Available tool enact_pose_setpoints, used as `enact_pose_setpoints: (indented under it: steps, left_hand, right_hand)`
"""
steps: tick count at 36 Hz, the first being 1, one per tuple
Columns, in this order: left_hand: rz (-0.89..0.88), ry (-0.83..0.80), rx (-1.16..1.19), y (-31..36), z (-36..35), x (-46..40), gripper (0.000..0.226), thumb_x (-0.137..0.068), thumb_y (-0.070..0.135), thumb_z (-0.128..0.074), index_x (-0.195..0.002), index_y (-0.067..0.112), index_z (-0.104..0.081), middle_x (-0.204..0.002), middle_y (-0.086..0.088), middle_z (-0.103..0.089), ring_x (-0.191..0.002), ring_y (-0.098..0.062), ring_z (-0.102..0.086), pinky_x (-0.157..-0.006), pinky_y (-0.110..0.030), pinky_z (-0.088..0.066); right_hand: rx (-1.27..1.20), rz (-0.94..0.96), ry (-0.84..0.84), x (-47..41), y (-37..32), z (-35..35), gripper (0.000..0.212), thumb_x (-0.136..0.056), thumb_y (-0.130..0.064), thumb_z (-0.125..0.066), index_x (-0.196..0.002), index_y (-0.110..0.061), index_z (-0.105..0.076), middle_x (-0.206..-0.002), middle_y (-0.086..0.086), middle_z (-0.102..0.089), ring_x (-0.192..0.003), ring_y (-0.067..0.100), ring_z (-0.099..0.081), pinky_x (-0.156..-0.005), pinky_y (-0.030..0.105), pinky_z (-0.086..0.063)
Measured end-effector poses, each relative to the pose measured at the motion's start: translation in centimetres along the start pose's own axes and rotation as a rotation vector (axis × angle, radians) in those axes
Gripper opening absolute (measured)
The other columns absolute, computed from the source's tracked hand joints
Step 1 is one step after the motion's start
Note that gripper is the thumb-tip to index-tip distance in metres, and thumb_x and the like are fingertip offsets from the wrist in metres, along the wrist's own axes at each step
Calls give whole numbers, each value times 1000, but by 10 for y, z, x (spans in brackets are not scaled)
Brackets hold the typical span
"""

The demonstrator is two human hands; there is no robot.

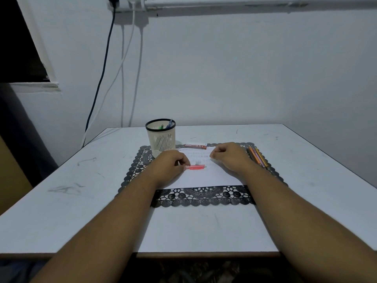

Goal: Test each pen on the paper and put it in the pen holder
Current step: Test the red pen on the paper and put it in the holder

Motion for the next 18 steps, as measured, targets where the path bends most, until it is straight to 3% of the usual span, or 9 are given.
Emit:
enact_pose_setpoints:
  steps: [3, 6, 8, 13, 18]
  left_hand:
    - [-93, 3, -104, 11, -4, -4, 11, -95, 17, -70, -101, 23, -76, -96, 11, -64, -85, -2, -55, -78, -24, -45]
    - [-121, 18, -168, 16, -9, -5, 13, -95, 20, -69, -105, 24, -76, -95, 13, -60, -86, -3, -54, -82, -28, -49]
    - [-108, 18, -165, 16, -11, -4, 12, -94, 25, -68, -104, 27, -75, -95, 15, -60, -87, -3, -56, -81, -29, -51]
    - [-30, 20, -100, 9, -2, -1, 6, -92, 30, -68, -96, 30, -73, -94, 15, -61, -85, -2, -58, -75, -26, -51]
    - [17, -12, -51, 3, -1, -1, 8, -92, 20, -69, -92, 24, -75, -92, 10, -65, -84, -7, -60, -73, -27, -50]
  right_hand:
    - [43, 10, 11, 0, -6, -5, 13, -92, -5, -70, -81, -5, -77, -92, 11, -76, -98, 23, -72, -82, 30, -59]
    - [104, 32, 33, -1, -14, -6, 11, -94, 0, -67, -91, 9, -73, -90, 18, -72, -79, 17, -67, -59, 9, -49]
    - [129, 36, 54, -5, -15, -6, 14, -96, 0, -64, -95, 12, -70, -86, 13, -66, -72, 10, -58, -48, 3, -39]
    - [326, 95, 82, -36, -26, -8, 4, -91, -12, -69, -89, -15, -70, -92, -4, -68, -83, 12, -61, -58, 23, -42]
    - [589, 126, 33, -61, -36, -17, 16, -91, -23, -71, -106, -26, -69, -108, -6, -63, -99, 16, -58, -80, 33, -48]
Point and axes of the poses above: each hand's wrist, its own x-axis away from the middle knuckle, its own z-axis out of the back of the hand, y = z × x, the point moved 7 cm from there along -x, towards the middle knuckle
